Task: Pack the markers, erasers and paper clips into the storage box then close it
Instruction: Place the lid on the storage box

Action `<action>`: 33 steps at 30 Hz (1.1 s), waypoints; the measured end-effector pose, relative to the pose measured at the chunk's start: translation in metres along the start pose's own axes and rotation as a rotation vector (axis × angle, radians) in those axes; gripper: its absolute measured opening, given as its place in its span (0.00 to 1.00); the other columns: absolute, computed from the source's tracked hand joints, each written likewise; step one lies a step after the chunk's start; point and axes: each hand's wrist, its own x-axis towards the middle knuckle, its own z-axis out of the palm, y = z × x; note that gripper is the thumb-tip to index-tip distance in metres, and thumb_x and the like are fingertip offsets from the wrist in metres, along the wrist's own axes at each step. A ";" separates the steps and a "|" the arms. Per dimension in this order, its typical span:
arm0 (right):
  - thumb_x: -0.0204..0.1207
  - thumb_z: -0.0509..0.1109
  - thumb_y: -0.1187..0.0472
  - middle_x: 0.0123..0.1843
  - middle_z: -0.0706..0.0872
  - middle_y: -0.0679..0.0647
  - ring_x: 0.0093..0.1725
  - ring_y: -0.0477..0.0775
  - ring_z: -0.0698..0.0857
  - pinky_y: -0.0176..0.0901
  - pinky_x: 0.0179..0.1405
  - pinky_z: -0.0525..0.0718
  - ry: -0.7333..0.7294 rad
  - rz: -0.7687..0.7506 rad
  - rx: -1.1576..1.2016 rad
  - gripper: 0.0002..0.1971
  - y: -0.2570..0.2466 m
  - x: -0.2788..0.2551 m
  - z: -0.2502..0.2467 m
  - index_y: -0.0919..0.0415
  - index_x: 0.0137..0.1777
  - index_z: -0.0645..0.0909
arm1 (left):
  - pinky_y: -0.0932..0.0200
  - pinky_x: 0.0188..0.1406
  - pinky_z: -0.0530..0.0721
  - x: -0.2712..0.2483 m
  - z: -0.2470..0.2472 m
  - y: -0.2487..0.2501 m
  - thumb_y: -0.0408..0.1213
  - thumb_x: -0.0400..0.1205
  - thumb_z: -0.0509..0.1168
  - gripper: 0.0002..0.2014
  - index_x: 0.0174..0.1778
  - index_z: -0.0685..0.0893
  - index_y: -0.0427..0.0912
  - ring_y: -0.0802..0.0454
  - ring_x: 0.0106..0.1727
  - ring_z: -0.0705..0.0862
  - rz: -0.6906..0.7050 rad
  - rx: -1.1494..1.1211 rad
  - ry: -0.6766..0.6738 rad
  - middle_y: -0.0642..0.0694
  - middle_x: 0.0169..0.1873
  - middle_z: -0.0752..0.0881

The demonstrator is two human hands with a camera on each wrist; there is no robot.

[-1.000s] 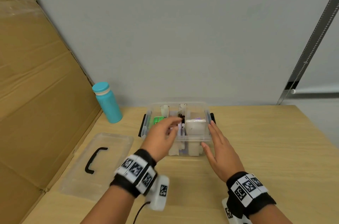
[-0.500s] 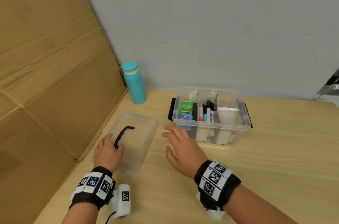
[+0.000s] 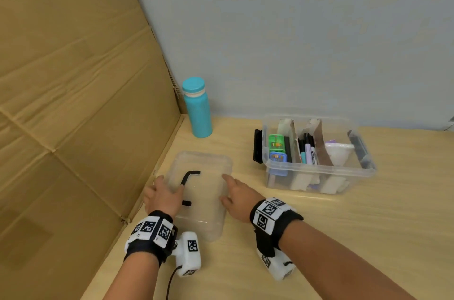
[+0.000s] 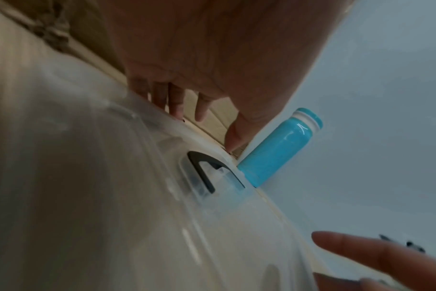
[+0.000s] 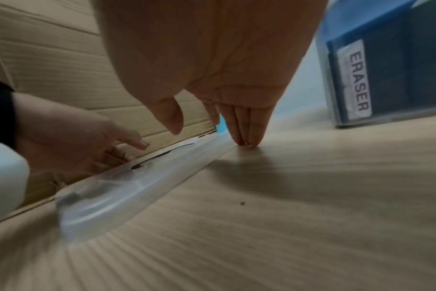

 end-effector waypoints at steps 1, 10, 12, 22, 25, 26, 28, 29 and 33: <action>0.83 0.58 0.51 0.78 0.69 0.63 0.73 0.61 0.73 0.49 0.73 0.72 0.013 0.009 0.039 0.33 -0.001 -0.001 -0.002 0.57 0.84 0.48 | 0.38 0.76 0.63 0.002 0.000 0.001 0.45 0.79 0.65 0.35 0.80 0.56 0.48 0.35 0.76 0.61 0.007 -0.058 0.009 0.36 0.74 0.60; 0.80 0.62 0.52 0.85 0.49 0.61 0.83 0.67 0.49 0.58 0.83 0.53 0.186 0.060 0.087 0.38 -0.040 -0.009 0.017 0.57 0.83 0.45 | 0.37 0.77 0.64 0.016 0.016 0.015 0.44 0.81 0.64 0.39 0.83 0.49 0.44 0.34 0.79 0.61 -0.041 -0.244 -0.124 0.35 0.80 0.56; 0.80 0.60 0.46 0.85 0.38 0.63 0.83 0.71 0.40 0.62 0.83 0.47 0.197 0.245 -0.014 0.39 -0.032 -0.008 0.021 0.56 0.84 0.42 | 0.39 0.78 0.62 0.014 0.022 0.018 0.45 0.81 0.63 0.38 0.83 0.51 0.41 0.35 0.79 0.61 0.018 -0.149 -0.150 0.36 0.80 0.59; 0.79 0.61 0.45 0.85 0.35 0.62 0.83 0.69 0.39 0.59 0.83 0.49 0.205 0.254 -0.004 0.39 -0.005 -0.017 0.024 0.53 0.83 0.45 | 0.43 0.67 0.77 0.014 0.033 0.025 0.42 0.77 0.70 0.36 0.79 0.62 0.41 0.39 0.66 0.79 -0.253 -0.769 -0.318 0.36 0.67 0.78; 0.79 0.62 0.47 0.84 0.32 0.59 0.84 0.65 0.40 0.58 0.82 0.53 0.204 0.212 0.023 0.38 0.000 -0.024 0.023 0.51 0.83 0.46 | 0.49 0.49 0.81 0.012 0.025 0.029 0.47 0.73 0.70 0.29 0.64 0.77 0.31 0.42 0.40 0.83 -0.252 -0.698 -0.349 0.38 0.48 0.85; 0.79 0.62 0.47 0.84 0.32 0.59 0.84 0.64 0.41 0.57 0.82 0.56 0.217 0.207 0.023 0.37 0.000 -0.026 0.022 0.52 0.83 0.47 | 0.46 0.57 0.81 0.011 0.026 0.029 0.47 0.73 0.70 0.30 0.67 0.76 0.33 0.41 0.47 0.84 -0.229 -0.635 -0.349 0.38 0.55 0.85; 0.79 0.61 0.48 0.85 0.35 0.59 0.84 0.62 0.46 0.54 0.80 0.59 0.270 0.223 -0.007 0.36 0.002 -0.028 0.020 0.55 0.83 0.49 | 0.44 0.69 0.75 0.003 0.025 0.028 0.46 0.76 0.68 0.30 0.73 0.71 0.37 0.38 0.66 0.77 -0.127 -0.397 -0.311 0.40 0.69 0.76; 0.80 0.59 0.48 0.85 0.39 0.61 0.83 0.63 0.49 0.53 0.79 0.59 0.304 0.253 -0.052 0.35 0.002 -0.028 0.021 0.58 0.82 0.50 | 0.45 0.69 0.73 -0.002 0.026 0.028 0.45 0.78 0.66 0.27 0.71 0.72 0.39 0.37 0.69 0.72 -0.060 -0.233 -0.280 0.39 0.71 0.72; 0.77 0.58 0.45 0.76 0.67 0.60 0.71 0.62 0.65 0.53 0.70 0.66 0.384 0.442 -0.171 0.34 0.000 -0.026 0.025 0.62 0.79 0.57 | 0.42 0.74 0.62 -0.022 0.029 0.018 0.42 0.79 0.60 0.22 0.70 0.70 0.51 0.41 0.74 0.58 0.140 0.184 -0.225 0.44 0.76 0.58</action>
